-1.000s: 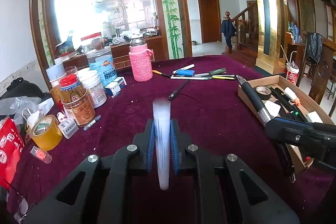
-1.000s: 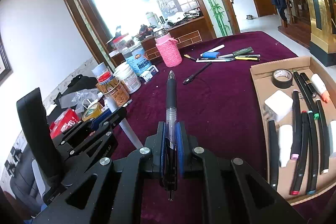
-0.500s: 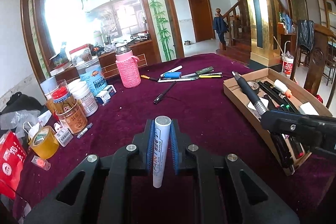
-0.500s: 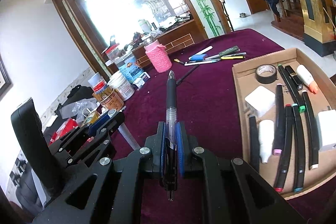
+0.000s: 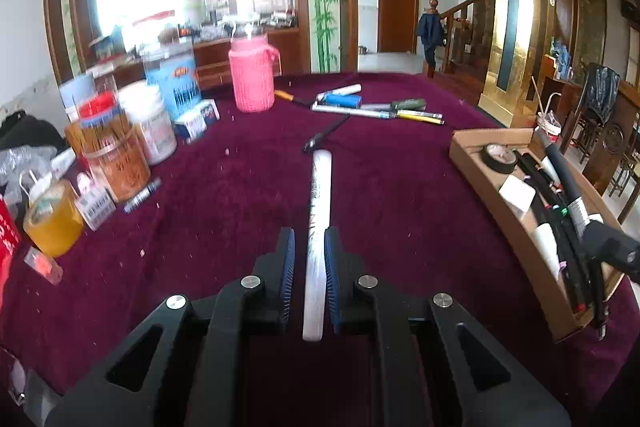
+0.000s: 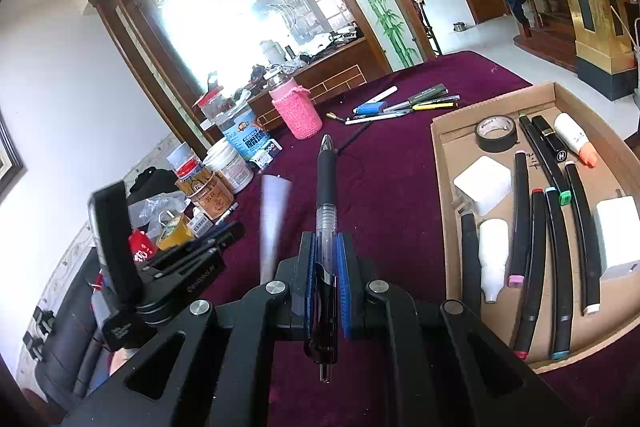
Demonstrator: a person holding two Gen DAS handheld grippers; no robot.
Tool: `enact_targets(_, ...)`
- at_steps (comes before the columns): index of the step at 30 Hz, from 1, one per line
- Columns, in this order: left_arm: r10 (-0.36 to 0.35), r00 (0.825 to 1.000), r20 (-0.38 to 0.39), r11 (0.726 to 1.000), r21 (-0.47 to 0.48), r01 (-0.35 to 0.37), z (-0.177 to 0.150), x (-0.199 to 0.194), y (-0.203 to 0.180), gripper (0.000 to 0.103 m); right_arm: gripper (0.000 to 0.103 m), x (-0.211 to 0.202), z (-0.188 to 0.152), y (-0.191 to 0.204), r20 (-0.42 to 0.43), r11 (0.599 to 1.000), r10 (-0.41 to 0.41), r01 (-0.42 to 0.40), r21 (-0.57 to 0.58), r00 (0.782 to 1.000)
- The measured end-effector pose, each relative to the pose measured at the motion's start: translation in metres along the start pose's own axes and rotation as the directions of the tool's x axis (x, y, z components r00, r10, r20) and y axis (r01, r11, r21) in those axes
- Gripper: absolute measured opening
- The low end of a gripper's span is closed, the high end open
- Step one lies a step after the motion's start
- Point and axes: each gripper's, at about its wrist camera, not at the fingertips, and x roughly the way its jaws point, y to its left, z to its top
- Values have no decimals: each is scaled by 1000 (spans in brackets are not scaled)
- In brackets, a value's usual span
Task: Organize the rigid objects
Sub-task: 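Lift the white paint marker and black pen above the table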
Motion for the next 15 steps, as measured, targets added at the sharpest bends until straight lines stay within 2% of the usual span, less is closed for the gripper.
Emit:
enact_targets(4, -8, 999, -47, 1000, -15, 7, -5, 14, 3, 12, 9, 3, -1, -1, -8, 1000, -1, 1, 3, 1000)
enact_targets(6, -47, 994, -94, 999, -19, 45, -4, 23, 4, 12, 9, 5, -2, -2, -15, 1000, 1, -1, 5, 1000)
enact_targets(8, -64, 981, -183, 998, -9, 64, 1, 39, 1, 12, 9, 6, -3, -3, -17, 1000, 3, -3, 7, 1000)
enact_targets(11, -86, 958, -273, 996, -22, 83, 7, 61, -1, 12, 9, 7, -4, -4, -20, 1000, 9, -8, 11, 1000)
enact_targets(13, -61, 951, -304, 998, -7, 61, 11, 74, -5, 12, 9, 7, -4, -5, -21, 1000, 10, -10, 12, 1000)
enact_targets(15, -71, 943, -326, 997, -5, 74, 14, 83, -9, 13, 9, 7, -3, -7, -20, 1000, 10, -10, 15, 1000)
